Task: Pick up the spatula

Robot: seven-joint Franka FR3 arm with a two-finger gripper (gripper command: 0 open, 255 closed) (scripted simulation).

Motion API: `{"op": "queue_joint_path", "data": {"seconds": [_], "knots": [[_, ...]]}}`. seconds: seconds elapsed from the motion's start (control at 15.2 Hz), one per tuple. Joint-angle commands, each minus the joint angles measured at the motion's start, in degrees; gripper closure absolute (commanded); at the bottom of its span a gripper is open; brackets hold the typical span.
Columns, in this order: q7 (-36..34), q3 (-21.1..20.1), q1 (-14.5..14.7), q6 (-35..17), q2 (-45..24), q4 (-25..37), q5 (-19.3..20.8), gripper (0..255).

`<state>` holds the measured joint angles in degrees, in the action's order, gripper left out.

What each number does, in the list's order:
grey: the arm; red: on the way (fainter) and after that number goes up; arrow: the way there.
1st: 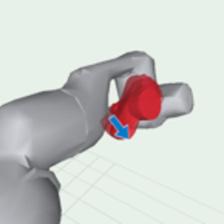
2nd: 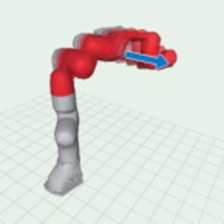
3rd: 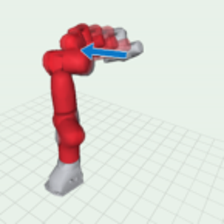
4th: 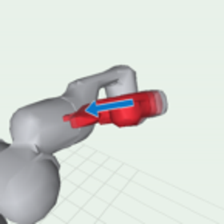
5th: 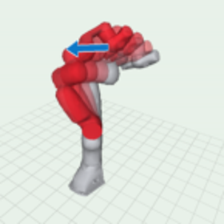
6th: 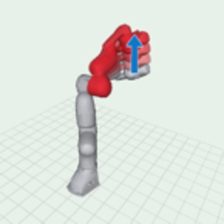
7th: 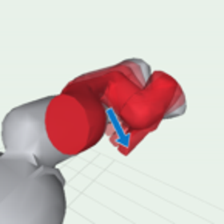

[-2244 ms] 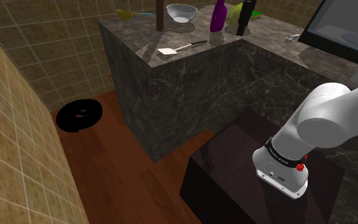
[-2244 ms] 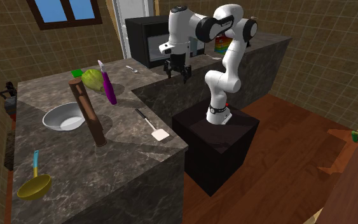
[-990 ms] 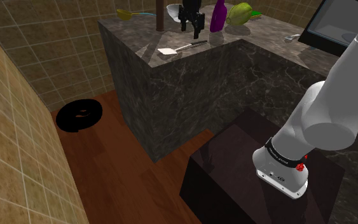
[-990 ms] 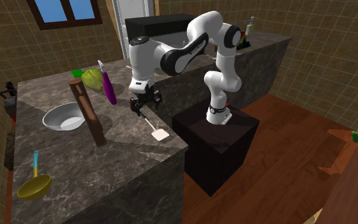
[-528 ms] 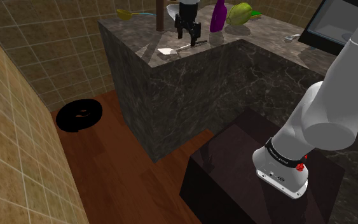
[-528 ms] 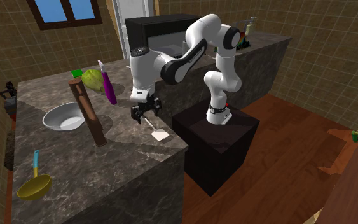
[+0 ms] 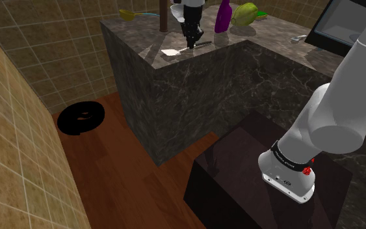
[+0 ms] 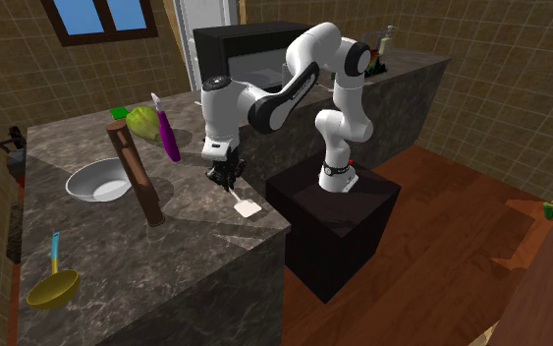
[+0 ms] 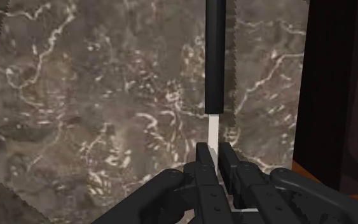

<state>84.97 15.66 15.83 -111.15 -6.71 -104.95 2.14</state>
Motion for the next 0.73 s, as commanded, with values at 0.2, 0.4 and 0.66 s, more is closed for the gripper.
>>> {"op": "queue_joint_path", "data": {"seconds": [0.2,0.4,0.66], "knots": [[-0.10,-0.04,0.06,-0.09,0.01,-0.11,0.01,255],[-0.06,-0.04,0.08,2.13,0.44,1.70,0.10,255],[0.02,-0.03,0.10,5.11,0.83,4.30,0.17,255]]}}
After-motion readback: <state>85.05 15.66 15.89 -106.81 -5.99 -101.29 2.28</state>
